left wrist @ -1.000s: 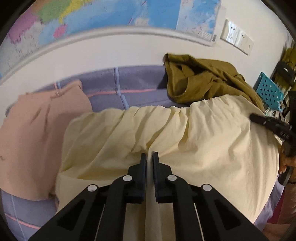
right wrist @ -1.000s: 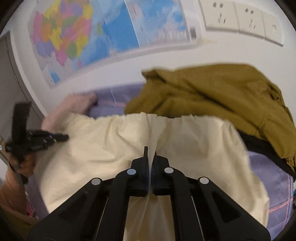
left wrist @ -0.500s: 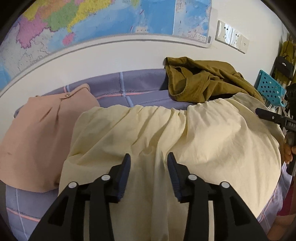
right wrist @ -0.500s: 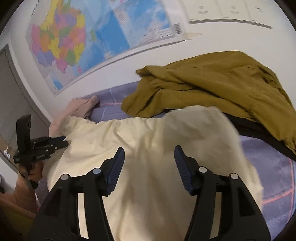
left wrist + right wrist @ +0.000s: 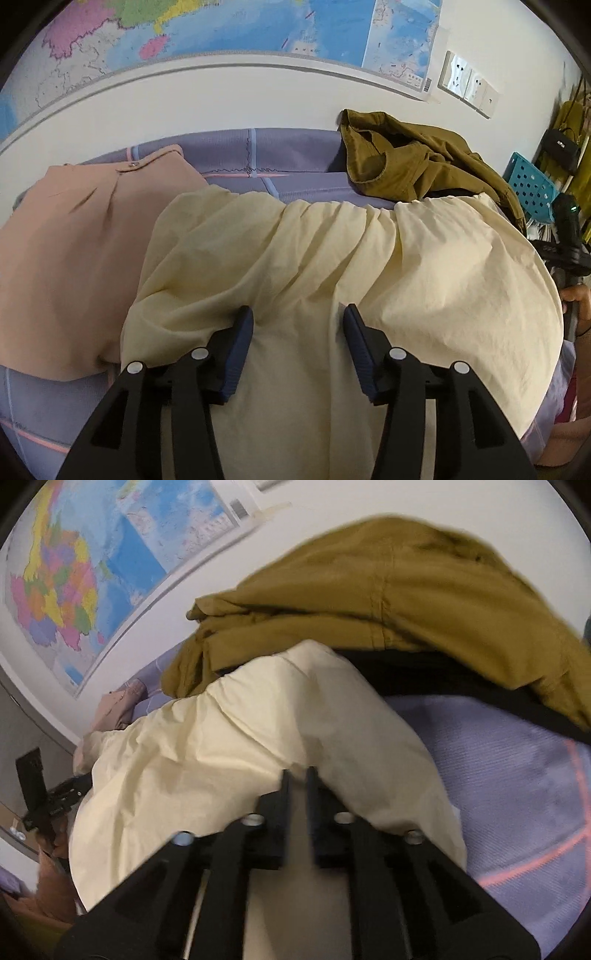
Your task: Fold large clothes
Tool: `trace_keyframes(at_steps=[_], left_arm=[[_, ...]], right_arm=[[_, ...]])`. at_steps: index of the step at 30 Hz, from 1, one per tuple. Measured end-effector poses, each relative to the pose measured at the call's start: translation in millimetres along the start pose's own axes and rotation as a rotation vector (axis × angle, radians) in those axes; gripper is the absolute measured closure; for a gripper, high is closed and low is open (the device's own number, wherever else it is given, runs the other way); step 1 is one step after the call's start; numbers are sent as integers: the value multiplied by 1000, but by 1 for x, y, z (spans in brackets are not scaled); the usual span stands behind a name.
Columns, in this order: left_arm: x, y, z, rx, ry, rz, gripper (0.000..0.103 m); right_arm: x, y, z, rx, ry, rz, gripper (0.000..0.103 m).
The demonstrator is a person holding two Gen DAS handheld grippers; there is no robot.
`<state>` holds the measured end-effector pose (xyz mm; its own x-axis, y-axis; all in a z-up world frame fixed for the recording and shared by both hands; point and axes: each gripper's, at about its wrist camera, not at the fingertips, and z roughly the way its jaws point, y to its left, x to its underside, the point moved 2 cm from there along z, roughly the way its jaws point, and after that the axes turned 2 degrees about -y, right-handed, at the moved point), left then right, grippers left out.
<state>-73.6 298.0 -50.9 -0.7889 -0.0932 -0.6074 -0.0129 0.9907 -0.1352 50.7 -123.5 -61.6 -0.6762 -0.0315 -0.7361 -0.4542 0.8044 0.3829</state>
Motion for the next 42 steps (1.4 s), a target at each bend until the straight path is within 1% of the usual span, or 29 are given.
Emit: trace_keyframes(at_steps=[1,3,4,6,8,10,11,12,13,14,15,16,18,20,22,24,26,27,29,30,32,33,34,35,37,40,42], left_arm=[[1,-2,-8,-8,-14,3,52],[1,-4,-25,10,-43,7,49],[0,-6,-32,14,-60,18,46],[-5,-12,-44,-1,-102,48,43],[-15,-19,-47,12,-118,65,42],[-25,-23,-35,-1,-100,66,42],[-29,-24,-27,-5,-82,64,42],[-33,-24,-15,0,-50,55,42],[-34,-23,-5,-9,-23,49,42],[-35,-21,7,-33,8,50,42],[-35,-18,19,-55,40,48,43],[-34,-15,26,-53,59,35,43],[-33,-10,35,-17,78,20,41],[-32,-6,35,2,82,-1,41],[-32,-7,25,5,62,-5,41],[-30,-9,9,26,22,-8,41],[-26,-12,-14,46,-29,3,40],[-24,-13,-20,54,-38,6,39],[-12,-16,-34,73,-54,16,39],[-5,-18,-37,74,-54,30,38],[10,-16,-31,62,-24,33,38],[17,-11,-26,58,-10,20,38],[20,-9,-24,56,-13,18,38],[23,-6,-23,52,-31,25,38],[24,-1,-21,53,-38,-3,39],[22,-7,-34,40,-65,4,40],[24,-16,-51,64,-104,32,40]], right_arm=[[0,3,-5,-7,-13,-5,64],[1,15,-24,-38,-51,-24,63],[1,26,-33,-46,-63,-55,63],[-3,44,-38,-56,-69,-98,63],[-10,60,-33,-79,-62,-127,63],[-17,80,-18,-99,-47,-159,63],[-20,89,-4,-103,-22,-175,64],[-21,94,9,-89,0,-188,65],[-20,98,32,-40,46,-217,66],[-18,98,48,1,87,-237,66],[-15,94,62,8,118,-228,64],[-13,90,66,0,122,-218,64],[-14,82,67,-34,114,-182,64],[-14,80,55,-42,97,-156,62],[-13,84,39,-39,65,-169,53],[-9,94,19,-54,27,-203,53],[-1,118,-3,-123,-7,-253,52],[4,131,-8,-145,-10,-292,50],[18,151,-10,-166,-3,-354,47],[28,160,-6,-189,16,-377,47],[42,168,6,-196,56,-408,47],[51,166,19,-176,89,-410,47],[55,163,27,-171,104,-398,47],[59,160,35,-174,112,-380,47],[59,153,39,-188,111,-339,47],[55,152,24,-181,86,-324,47],[54,150,1,-219,47,-301,46]])
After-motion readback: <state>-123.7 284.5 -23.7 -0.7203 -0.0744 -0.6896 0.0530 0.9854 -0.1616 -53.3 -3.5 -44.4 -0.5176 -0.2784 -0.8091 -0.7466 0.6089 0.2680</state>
